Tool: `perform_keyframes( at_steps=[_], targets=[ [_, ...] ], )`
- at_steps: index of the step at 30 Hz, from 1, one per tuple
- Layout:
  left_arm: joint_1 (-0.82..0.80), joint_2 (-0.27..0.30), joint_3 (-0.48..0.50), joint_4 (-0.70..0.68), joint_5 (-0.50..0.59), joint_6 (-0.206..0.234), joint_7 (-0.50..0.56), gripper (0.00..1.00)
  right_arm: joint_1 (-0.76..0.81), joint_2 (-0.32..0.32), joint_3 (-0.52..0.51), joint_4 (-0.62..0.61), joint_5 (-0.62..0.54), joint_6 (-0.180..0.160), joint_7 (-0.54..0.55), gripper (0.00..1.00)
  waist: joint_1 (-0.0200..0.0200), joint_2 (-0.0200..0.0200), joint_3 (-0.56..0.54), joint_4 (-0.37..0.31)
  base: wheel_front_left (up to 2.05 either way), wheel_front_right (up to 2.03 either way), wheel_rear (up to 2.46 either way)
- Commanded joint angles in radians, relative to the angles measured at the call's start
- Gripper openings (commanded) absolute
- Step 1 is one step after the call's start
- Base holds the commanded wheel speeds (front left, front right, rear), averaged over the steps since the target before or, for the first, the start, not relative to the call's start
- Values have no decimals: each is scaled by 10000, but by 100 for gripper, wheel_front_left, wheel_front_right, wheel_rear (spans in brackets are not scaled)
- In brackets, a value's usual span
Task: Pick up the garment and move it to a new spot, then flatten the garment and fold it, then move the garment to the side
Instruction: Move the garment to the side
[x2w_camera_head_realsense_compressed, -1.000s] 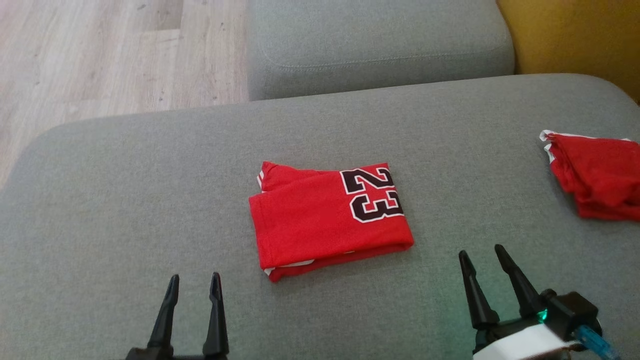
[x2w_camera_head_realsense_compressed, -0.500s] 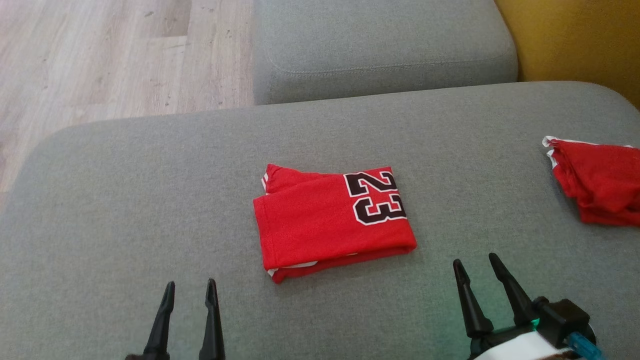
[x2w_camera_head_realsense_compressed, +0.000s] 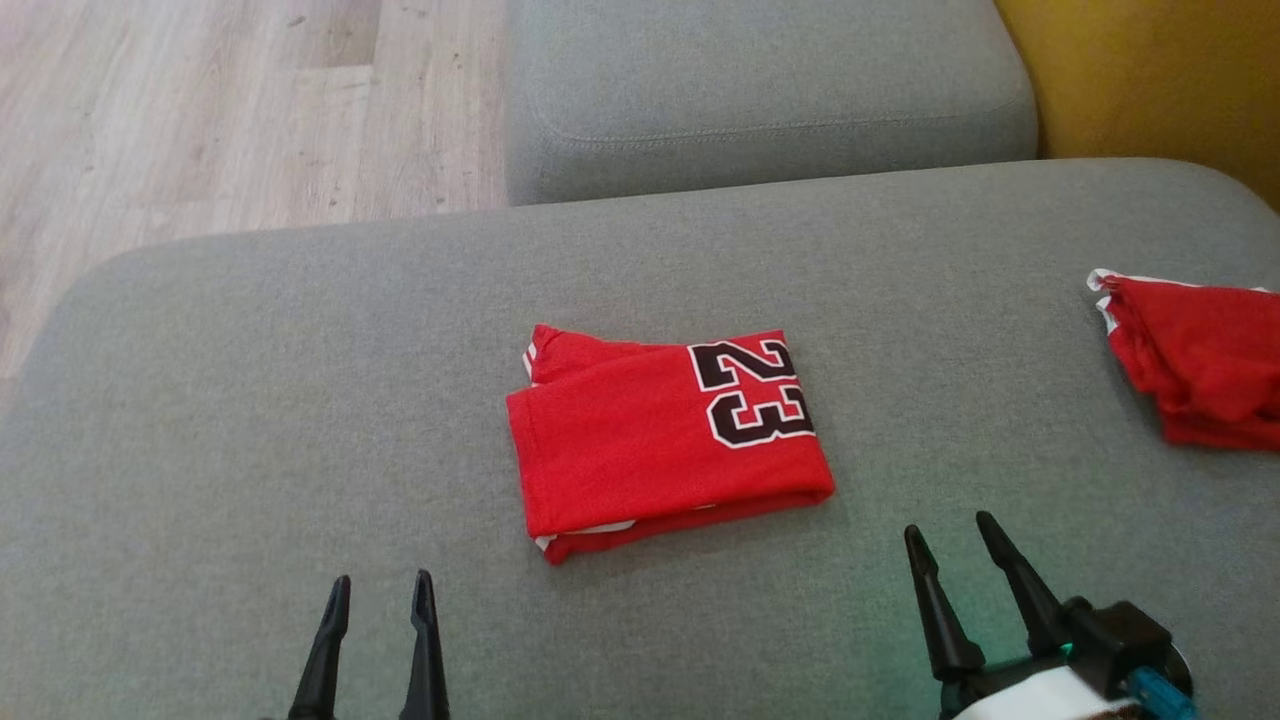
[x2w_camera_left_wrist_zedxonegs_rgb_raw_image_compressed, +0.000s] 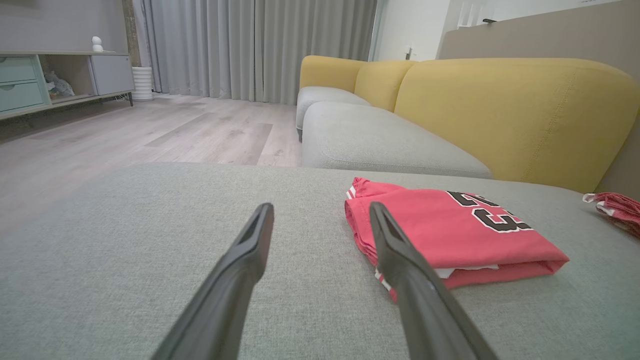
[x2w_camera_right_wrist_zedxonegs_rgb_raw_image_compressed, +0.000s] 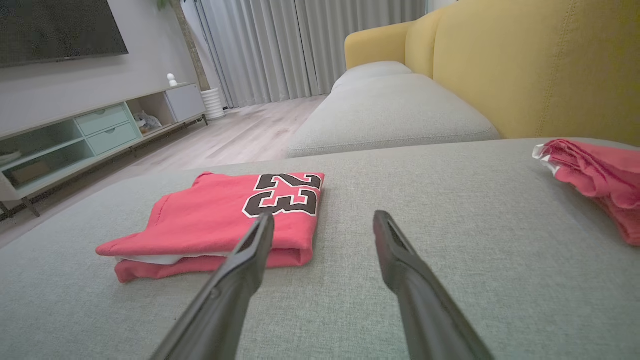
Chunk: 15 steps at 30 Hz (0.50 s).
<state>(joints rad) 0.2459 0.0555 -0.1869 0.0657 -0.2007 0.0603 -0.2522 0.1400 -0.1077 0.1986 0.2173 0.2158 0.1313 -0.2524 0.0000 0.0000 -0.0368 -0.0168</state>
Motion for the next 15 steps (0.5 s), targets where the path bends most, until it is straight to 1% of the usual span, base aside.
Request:
perform_keyframes(
  at_steps=[1,7,12,15],
  targets=[
    [-308,-53,326,-348,113,-10,-95,100,-179,-20,133,-232,-118,-6,-93,100,0,0,61,37,0,0,0],
    [-397,-53,202,-375,201,132,-95,100,-461,27,-38,229,-83,-6,-93,100,0,0,420,266,0,0,0],
    [-619,-53,51,-587,386,295,-95,100,-1335,36,-250,623,-59,-6,-93,100,0,0,939,508,0,0,0],
    [-812,-53,-65,-726,481,297,-95,100,-2001,22,-288,1251,46,-6,-93,100,0,0,1219,644,0,0,0]
  ],
)
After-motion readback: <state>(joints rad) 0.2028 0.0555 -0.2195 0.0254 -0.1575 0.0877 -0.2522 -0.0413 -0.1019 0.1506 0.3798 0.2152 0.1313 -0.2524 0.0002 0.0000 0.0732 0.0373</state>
